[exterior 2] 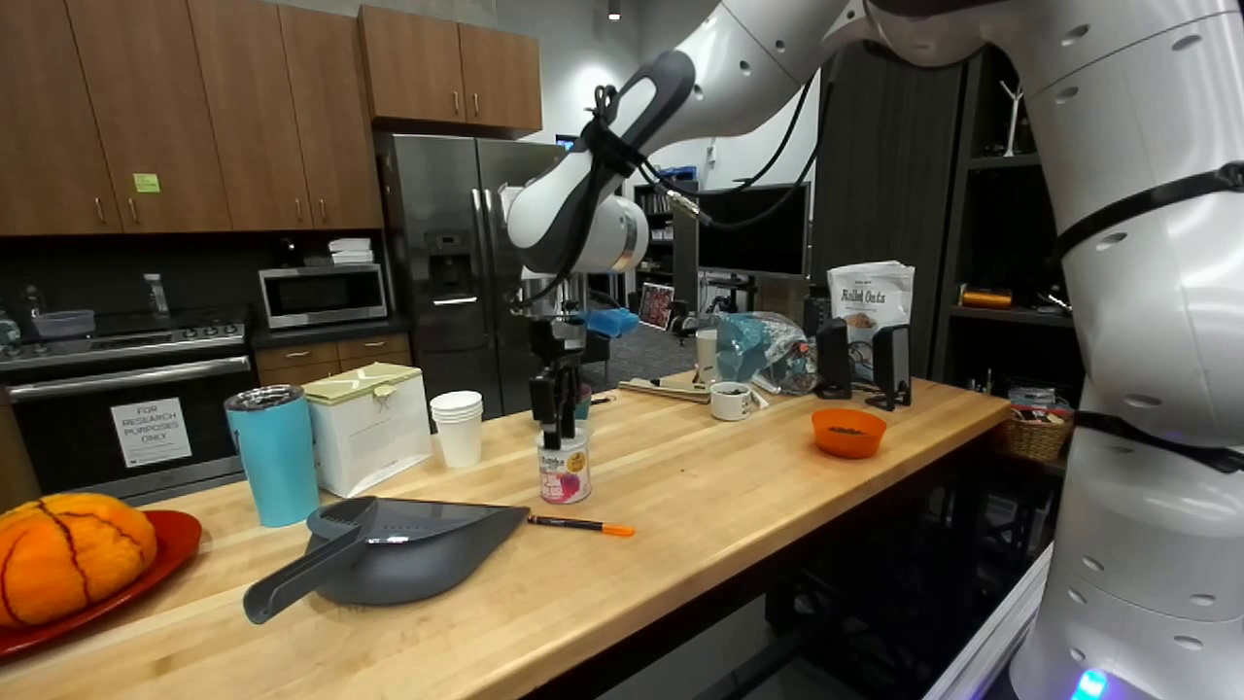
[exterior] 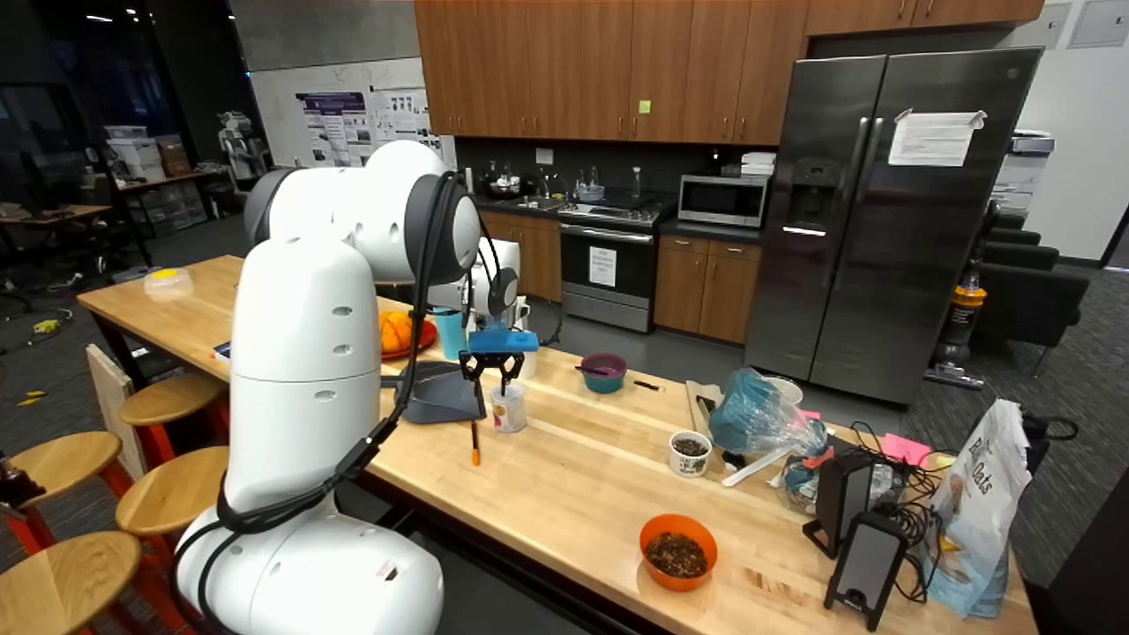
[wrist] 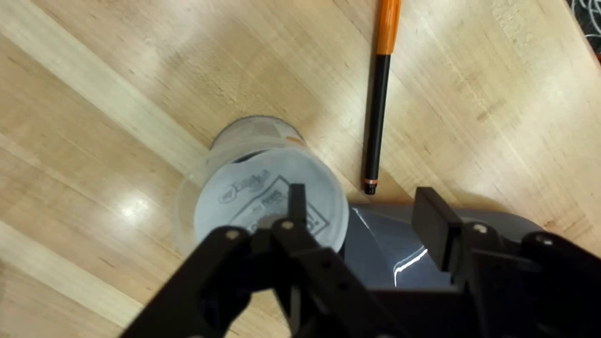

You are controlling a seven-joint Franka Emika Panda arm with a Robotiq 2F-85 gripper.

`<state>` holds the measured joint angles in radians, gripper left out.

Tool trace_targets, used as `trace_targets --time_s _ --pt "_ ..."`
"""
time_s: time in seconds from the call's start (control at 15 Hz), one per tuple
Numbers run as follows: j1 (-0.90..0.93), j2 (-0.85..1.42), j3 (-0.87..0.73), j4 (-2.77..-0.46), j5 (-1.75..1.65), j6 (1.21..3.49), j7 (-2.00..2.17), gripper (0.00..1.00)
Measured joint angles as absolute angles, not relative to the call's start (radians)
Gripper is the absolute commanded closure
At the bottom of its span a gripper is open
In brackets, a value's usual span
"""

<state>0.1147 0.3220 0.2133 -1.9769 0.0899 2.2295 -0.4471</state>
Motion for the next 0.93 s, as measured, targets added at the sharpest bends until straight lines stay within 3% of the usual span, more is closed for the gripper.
trace_targets --time_s 0.13,0.93 --pt "0.117 0.321 0.216 -1.977 0.09 2.225 -0.447 0.01" --pt "0.245 0.129 0.262 -2.068 -0.131 2.223 -0.222 0.0"
